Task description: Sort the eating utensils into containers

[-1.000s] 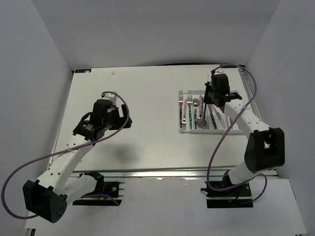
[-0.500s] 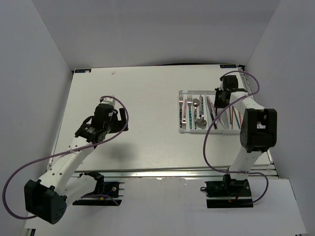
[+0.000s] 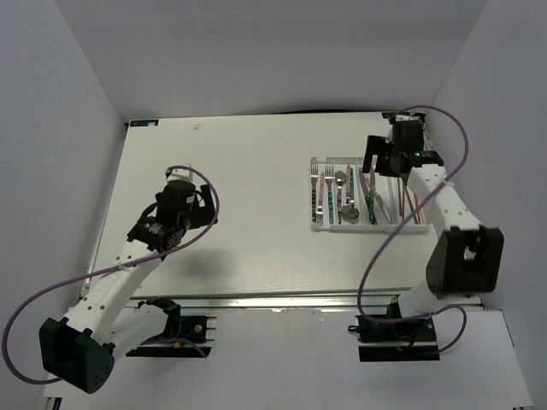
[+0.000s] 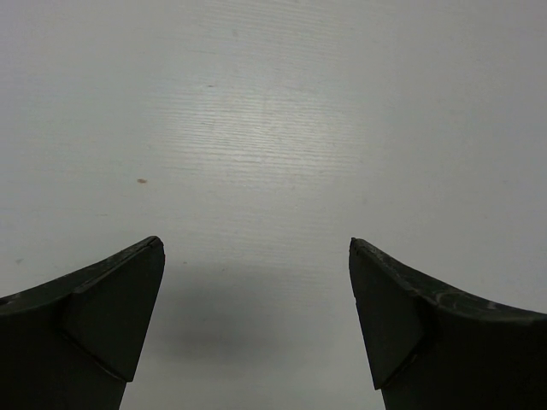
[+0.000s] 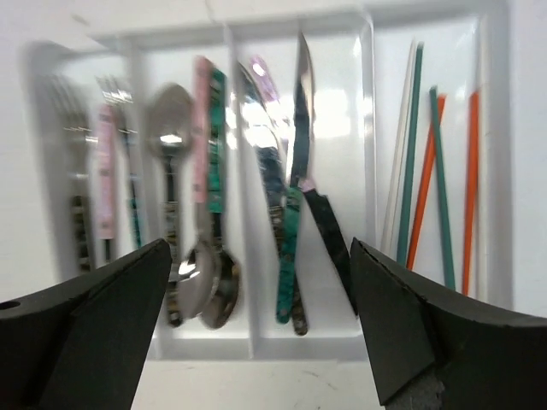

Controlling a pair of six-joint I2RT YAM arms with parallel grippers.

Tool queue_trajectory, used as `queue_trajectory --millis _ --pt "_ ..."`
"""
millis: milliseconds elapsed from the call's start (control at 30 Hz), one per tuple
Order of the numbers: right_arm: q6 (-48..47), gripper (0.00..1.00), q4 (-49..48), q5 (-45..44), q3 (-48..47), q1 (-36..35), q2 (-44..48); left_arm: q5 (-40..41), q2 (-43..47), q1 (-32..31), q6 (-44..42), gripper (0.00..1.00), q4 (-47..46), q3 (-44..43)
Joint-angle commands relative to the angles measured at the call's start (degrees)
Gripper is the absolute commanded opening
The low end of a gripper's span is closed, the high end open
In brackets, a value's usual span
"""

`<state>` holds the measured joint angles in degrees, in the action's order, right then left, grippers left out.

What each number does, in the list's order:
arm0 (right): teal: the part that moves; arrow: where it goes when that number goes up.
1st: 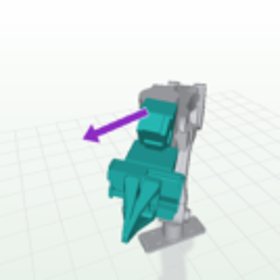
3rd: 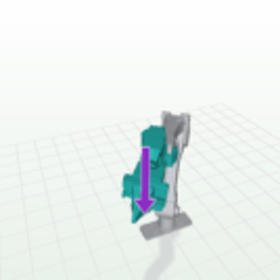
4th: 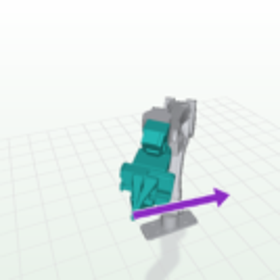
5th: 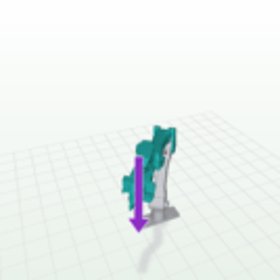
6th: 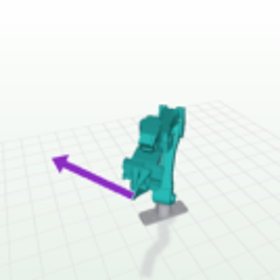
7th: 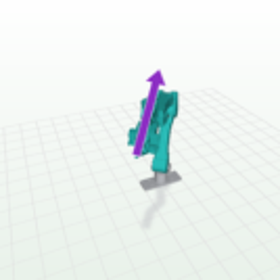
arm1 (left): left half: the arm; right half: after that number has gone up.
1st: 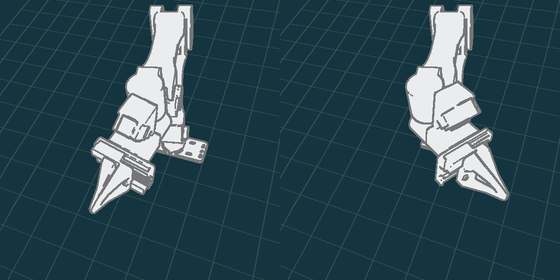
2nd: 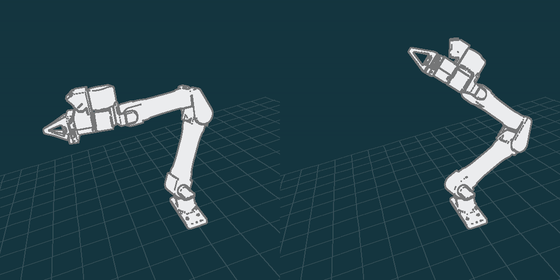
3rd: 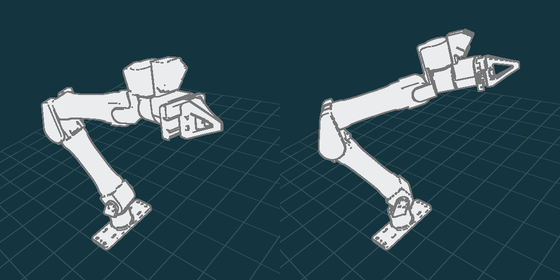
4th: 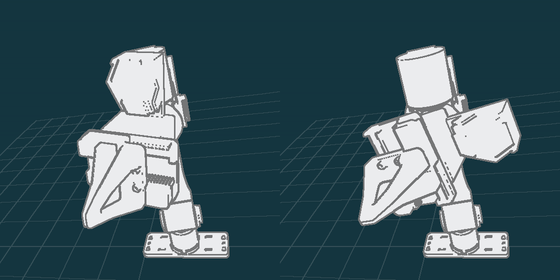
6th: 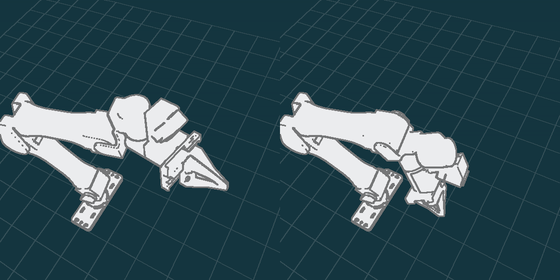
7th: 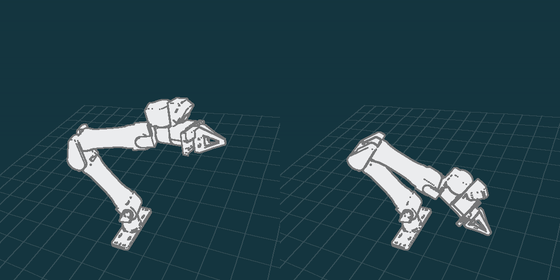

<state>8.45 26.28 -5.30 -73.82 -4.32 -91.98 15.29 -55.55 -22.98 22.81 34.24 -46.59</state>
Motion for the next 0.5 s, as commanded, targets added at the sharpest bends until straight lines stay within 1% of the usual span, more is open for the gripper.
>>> queue_trajectory --millis 0,33,100,133,167,200,233,300,333,467 --pt "0.7 0.89 1.23 -2.87 -1.42 -6.46 13.56 13.22 1.06 0.83 2.06 0.98 1.17 -4.37" --pt "0.78 0.89 1.31 -5.31 0.33 -8.06 19.85 15.97 1.23 1.01 3.46 0.98 1.96 -5.43" --pt "1.13 0.89 2.28 -6.47 2.36 -12.44 26.47 21.16 1.84 1.36 4.7 0.98 3.98 -8.85" --pt "1.92 0.89 2.63 -7.09 4.8 -13.34 29.81 25.54 2.54 1.36 5.22 0.98 4.6 -10.09" --pt "3.75 0.89 3.59 -6.4 6.13 -13.78 36.46 27.58 4.03 1.36 5.49 0.98 5.04 -11.23" --pt "4.2 0.89 4.3 -5.35 7.36 -13.96 39.74 29.52 5.09 1.45 5.49 0.98 5.66 -12.2" --pt "4.56 0.89 5.09 -4.46 8.25 -14.05 45.35 32.49 6.14 1.45 5.06 0.98 5.84 -13.78" --pt "4.91 0.89 7.63 -4.1 10.27 -14.05 50.21 34.89 9.82 1.45 4.18 0.98 5.58 -14.58" --pt "5.0 0.89 8.16 -3.76 10.71 -14.05 54.24 35.51 11.24 1.45 4.0 0.98 5.31 -14.32" --pt "4.12 0.89 8.79 -2.35 14.04 -13.97 61.04 35.78 18.53 1.45 3.21 0.98 2.85 -11.17"
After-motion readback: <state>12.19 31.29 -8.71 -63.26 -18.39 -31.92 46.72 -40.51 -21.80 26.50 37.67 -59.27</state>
